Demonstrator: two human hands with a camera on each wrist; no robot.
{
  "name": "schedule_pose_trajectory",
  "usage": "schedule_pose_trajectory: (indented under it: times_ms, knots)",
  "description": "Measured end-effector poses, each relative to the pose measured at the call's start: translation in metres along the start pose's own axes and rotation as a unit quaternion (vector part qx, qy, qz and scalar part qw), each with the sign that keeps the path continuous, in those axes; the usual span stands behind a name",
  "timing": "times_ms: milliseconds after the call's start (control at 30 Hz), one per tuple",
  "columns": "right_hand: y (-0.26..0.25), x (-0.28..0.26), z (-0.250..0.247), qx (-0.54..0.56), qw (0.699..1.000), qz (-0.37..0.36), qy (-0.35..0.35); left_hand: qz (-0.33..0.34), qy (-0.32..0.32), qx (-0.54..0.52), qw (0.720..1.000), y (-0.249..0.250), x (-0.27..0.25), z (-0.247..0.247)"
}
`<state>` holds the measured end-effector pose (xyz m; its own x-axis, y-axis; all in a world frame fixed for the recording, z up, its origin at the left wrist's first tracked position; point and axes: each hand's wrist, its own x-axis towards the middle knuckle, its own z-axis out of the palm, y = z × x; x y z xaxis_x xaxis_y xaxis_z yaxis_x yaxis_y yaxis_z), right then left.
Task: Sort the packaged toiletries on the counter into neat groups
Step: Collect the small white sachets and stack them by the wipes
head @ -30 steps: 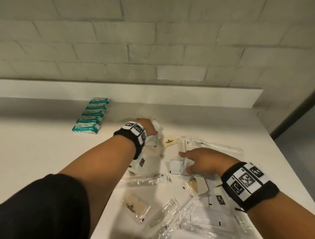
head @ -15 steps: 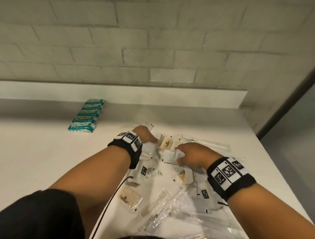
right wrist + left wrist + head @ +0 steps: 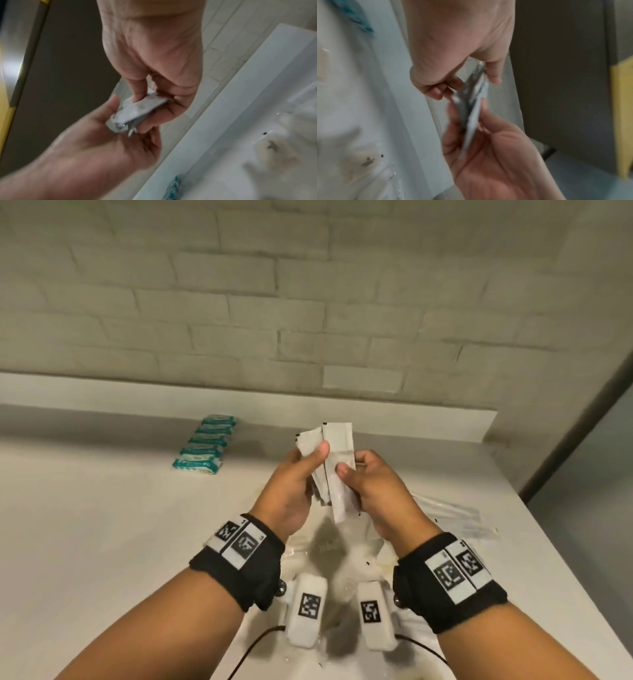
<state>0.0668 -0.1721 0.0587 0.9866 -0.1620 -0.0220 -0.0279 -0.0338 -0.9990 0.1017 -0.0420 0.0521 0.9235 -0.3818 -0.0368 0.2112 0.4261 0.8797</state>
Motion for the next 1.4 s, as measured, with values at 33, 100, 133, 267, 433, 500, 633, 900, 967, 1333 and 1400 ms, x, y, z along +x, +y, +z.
schedule_pose_trajectory:
  times_ms: [33, 100, 133, 267, 433, 500, 633, 900, 967, 1333, 1400]
  knots:
    - [-0.005, -0.005, 0.005, 0.004, 1.000, -0.010, -0.017, -0.014, -0.009, -0.011, 1.000, 0.004, -0.007, -0.006]
    - [-0.012, -0.012, 0.019, -0.028, 0.999, -0.025, -0.030, -0.044, -0.011, -0.021, 0.999, 0.012, -0.017, -0.015]
    - [-0.014, -0.015, 0.026, -0.056, 0.998, -0.029, -0.025, -0.054, -0.012, -0.035, 0.998, 0.015, -0.022, -0.018]
    - [-0.020, -0.026, 0.057, -0.105, 0.992, -0.014, -0.065, -0.036, 0.001, -0.094, 0.995, 0.034, -0.038, -0.035]
    - [-0.020, -0.029, 0.084, -0.167, 0.982, 0.020, -0.083, -0.008, 0.054, -0.134, 0.990, 0.054, -0.049, -0.071]
    - [-0.019, -0.026, 0.088, -0.225, 0.973, 0.003, -0.051, 0.008, 0.072, -0.145, 0.987, 0.061, -0.051, -0.084]
    - [-0.021, -0.021, 0.099, -0.102, 0.985, -0.128, 0.054, -0.035, 0.082, -0.109, 0.990, 0.080, -0.058, -0.112]
    - [-0.014, -0.017, 0.152, 0.037, 0.962, -0.237, 0.132, -0.063, -0.065, 0.100, 0.991, 0.092, -0.079, -0.144]
    - [-0.009, -0.012, 0.159, 0.065, 0.961, -0.232, 0.136, -0.062, -0.050, 0.150, 0.985, 0.094, -0.079, -0.153]
    - [-0.021, -0.020, 0.166, 0.079, 0.995, -0.058, -0.006, -0.048, -0.016, 0.139, 0.989, 0.092, -0.063, -0.159]
    - [-0.018, -0.018, 0.170, 0.049, 0.997, -0.065, 0.011, -0.062, -0.020, 0.121, 0.990, 0.091, -0.062, -0.158]
